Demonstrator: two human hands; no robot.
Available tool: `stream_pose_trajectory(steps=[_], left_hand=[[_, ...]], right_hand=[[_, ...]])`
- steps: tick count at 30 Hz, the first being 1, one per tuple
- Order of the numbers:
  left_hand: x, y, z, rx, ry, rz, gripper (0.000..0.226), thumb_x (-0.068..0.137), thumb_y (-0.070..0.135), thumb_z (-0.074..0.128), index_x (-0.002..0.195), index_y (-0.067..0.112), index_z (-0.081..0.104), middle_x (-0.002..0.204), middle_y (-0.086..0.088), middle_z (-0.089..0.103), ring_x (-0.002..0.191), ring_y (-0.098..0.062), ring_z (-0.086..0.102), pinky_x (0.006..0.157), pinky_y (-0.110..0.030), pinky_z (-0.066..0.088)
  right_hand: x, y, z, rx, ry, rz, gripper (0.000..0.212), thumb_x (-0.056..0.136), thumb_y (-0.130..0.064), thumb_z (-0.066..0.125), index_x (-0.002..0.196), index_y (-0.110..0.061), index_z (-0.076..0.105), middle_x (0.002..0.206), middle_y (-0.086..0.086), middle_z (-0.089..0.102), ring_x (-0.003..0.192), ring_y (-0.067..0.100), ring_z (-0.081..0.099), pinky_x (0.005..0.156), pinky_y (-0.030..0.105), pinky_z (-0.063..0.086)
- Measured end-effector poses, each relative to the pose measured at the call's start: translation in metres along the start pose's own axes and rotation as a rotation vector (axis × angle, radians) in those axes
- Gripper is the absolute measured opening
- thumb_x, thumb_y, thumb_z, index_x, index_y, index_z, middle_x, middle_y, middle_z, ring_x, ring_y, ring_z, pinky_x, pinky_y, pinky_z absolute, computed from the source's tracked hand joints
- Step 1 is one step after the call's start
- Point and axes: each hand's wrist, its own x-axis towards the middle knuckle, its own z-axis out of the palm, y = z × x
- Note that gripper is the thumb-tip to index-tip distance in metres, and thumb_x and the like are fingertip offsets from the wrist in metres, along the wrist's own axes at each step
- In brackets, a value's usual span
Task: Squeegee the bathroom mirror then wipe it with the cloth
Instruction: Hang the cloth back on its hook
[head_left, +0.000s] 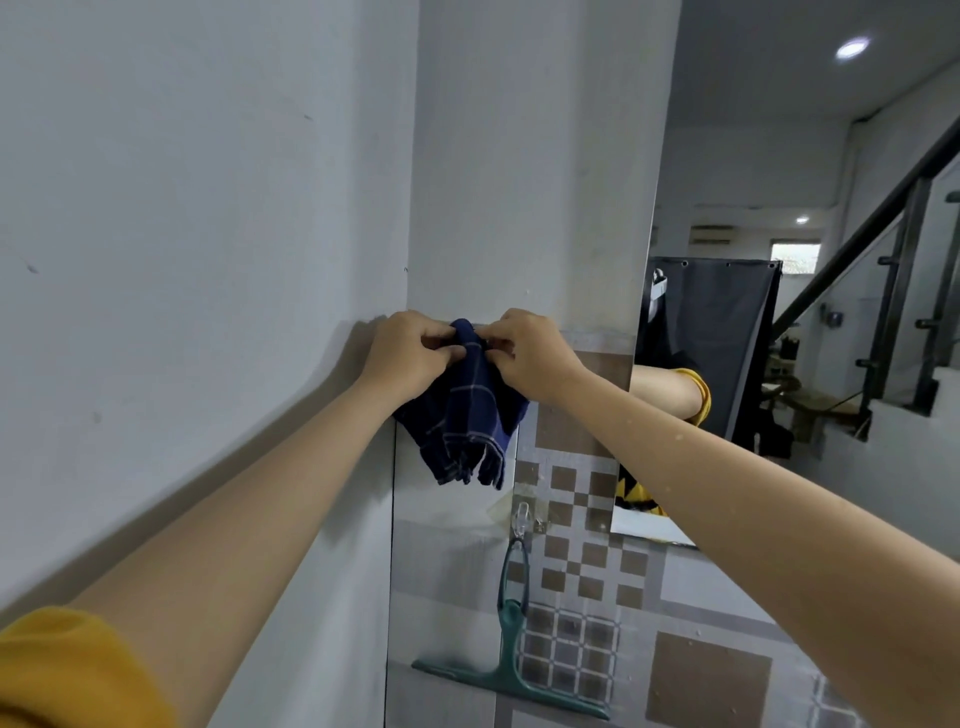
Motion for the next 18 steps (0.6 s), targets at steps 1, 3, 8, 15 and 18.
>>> stream_pose_trajectory(steps=[1,3,8,15,18], left_hand=[[0.001,-0.001,0.002,-0.067,0.02,-0.041,0.023,0.077,0.012,0.071,0.1,0.009,0.071,0.095,-0.007,0.071,0.084,-0.015,0.065,0.081,-0.03,0.053],[0.002,-0.004,0.004,-0.133,0.04,-0.09,0.027,0.075,0.011,0.073,0.101,0.008,0.069,0.098,-0.006,0.07,0.086,-0.013,0.065,0.082,-0.027,0.052],[0.002,-0.004,0.009,-0.113,0.075,-0.061,0.016,0.076,0.005,0.069,0.089,0.014,0.062,0.087,-0.004,0.066,0.082,-0.017,0.062,0.077,-0.028,0.052],[0.009,-0.002,-0.001,-0.064,0.039,-0.029,0.016,0.078,-0.001,0.064,0.083,0.014,0.067,0.081,-0.009,0.065,0.072,-0.022,0.061,0.066,-0.027,0.052],[0.017,0.005,-0.01,-0.049,0.101,0.018,0.013,0.079,0.001,0.065,0.079,0.013,0.068,0.081,-0.008,0.068,0.071,-0.02,0.062,0.066,-0.026,0.052]], right_hand=[[-0.001,0.0,0.0,0.024,0.006,0.008,0.034,0.089,-0.005,0.053,0.118,-0.015,0.067,0.091,0.006,0.054,0.087,0.025,0.054,0.075,0.028,0.039],[-0.003,-0.002,0.001,0.078,0.03,0.028,0.031,0.088,-0.005,0.054,0.114,-0.012,0.069,0.094,0.008,0.059,0.09,0.024,0.055,0.077,0.026,0.038],[-0.01,-0.011,0.009,0.255,0.093,0.145,0.025,0.088,-0.004,0.054,0.109,-0.008,0.067,0.102,0.009,0.072,0.093,0.022,0.065,0.082,0.029,0.051],[-0.007,-0.012,0.008,0.247,0.165,0.191,0.016,0.085,-0.005,0.062,0.1,-0.007,0.068,0.084,0.01,0.07,0.075,0.022,0.062,0.069,0.03,0.052],[-0.001,-0.015,-0.008,0.238,0.218,0.142,0.016,0.084,-0.002,0.06,0.094,-0.01,0.07,0.076,0.01,0.071,0.07,0.023,0.064,0.065,0.032,0.053]])
